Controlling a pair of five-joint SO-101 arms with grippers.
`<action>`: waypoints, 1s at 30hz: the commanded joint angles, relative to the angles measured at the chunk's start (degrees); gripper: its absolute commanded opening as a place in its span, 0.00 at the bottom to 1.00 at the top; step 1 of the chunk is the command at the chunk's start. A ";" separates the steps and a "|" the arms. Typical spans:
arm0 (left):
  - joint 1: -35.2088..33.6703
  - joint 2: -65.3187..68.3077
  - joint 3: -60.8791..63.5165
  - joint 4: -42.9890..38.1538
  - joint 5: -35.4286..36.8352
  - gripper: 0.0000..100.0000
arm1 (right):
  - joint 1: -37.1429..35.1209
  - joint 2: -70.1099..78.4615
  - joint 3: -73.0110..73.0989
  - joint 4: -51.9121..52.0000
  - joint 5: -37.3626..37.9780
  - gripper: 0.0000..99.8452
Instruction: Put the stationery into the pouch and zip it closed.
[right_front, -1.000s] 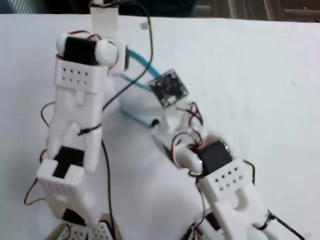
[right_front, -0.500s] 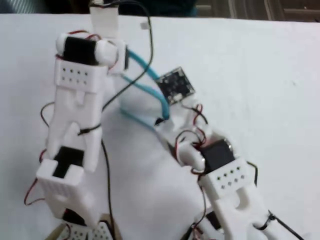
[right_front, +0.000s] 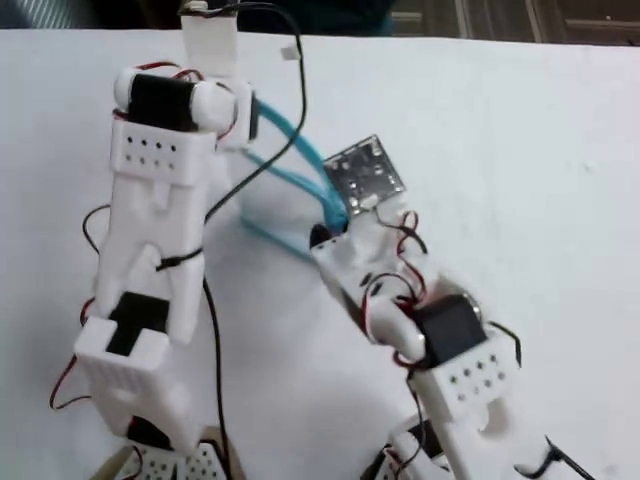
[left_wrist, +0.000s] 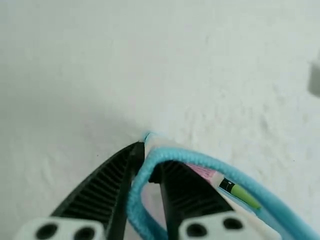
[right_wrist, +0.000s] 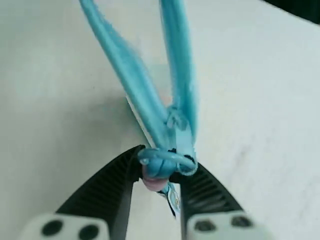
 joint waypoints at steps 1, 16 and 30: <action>0.26 0.88 0.13 -0.97 0.26 0.02 | -0.22 -1.63 -10.20 1.98 -1.67 0.02; 0.44 0.79 -0.13 -0.62 0.26 0.02 | -5.14 12.70 -34.02 12.00 -10.55 0.02; 0.62 0.44 -0.13 -0.44 0.26 0.02 | -8.75 29.05 -57.05 12.53 -13.89 0.02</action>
